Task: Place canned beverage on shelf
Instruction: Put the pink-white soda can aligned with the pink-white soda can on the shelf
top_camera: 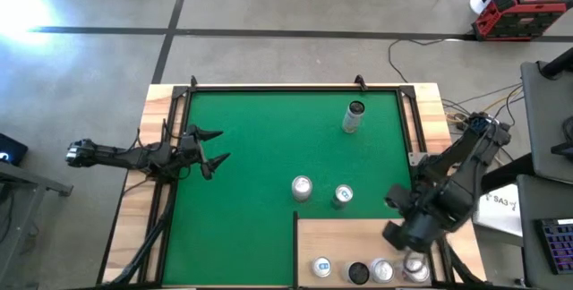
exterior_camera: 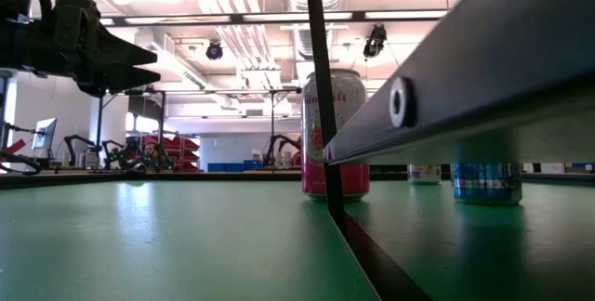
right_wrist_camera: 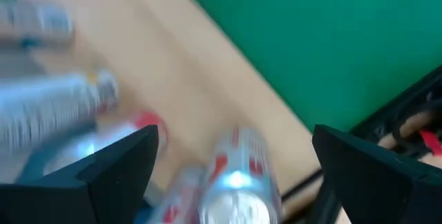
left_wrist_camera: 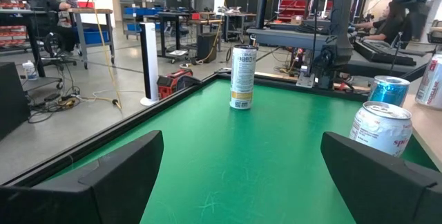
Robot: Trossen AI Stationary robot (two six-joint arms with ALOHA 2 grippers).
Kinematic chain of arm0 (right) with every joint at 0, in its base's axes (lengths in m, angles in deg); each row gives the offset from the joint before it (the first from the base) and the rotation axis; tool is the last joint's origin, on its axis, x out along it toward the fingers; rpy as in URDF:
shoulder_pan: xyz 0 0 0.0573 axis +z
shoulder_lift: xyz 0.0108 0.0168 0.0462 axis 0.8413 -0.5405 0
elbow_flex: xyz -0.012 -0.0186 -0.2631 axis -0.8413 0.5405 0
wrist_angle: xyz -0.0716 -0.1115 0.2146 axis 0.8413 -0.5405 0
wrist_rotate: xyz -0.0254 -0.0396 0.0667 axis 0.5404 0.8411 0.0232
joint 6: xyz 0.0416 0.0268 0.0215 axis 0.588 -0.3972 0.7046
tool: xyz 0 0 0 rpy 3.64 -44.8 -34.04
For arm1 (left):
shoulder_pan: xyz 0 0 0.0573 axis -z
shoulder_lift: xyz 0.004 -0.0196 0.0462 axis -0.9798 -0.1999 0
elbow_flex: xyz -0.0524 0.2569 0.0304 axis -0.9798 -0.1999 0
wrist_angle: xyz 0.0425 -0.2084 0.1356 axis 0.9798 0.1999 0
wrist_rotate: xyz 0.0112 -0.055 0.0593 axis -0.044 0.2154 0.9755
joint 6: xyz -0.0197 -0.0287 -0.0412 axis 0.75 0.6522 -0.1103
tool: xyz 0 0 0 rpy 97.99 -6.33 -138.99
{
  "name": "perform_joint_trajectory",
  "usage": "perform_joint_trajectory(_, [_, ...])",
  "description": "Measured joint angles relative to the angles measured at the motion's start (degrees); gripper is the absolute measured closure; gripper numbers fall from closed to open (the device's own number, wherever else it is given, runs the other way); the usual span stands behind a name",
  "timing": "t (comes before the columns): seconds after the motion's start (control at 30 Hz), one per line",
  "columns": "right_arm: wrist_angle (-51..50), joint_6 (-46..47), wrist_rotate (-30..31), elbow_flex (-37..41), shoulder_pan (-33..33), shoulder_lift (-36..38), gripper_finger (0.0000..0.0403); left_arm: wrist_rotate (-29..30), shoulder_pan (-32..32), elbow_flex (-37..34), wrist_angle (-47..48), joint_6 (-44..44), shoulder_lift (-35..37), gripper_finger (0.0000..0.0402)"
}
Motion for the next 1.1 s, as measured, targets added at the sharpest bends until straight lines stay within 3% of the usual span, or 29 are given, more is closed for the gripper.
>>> perform_joint_trajectory(0.5, [1.58, -3.58, 0.47, 0.02, -22.41, -1.94, 0.0028, -0.01, 0.00, -0.01, 0.01, 0.01, -0.01, 0.0024])
perform_joint_trajectory(0.87, [6.62, -6.80, -2.56, -0.43, -27.74, -7.99, 0.0028, 0.00, 0.00, 0.00, 0.01, 0.02, -0.02, 0.0024])
perform_joint_trajectory(1.1, [6.73, -7.30, -2.04, -9.83, -30.69, -15.28, 0.0028, -0.02, 0.00, -0.01, 0.02, 0.02, -0.01, 0.0024])
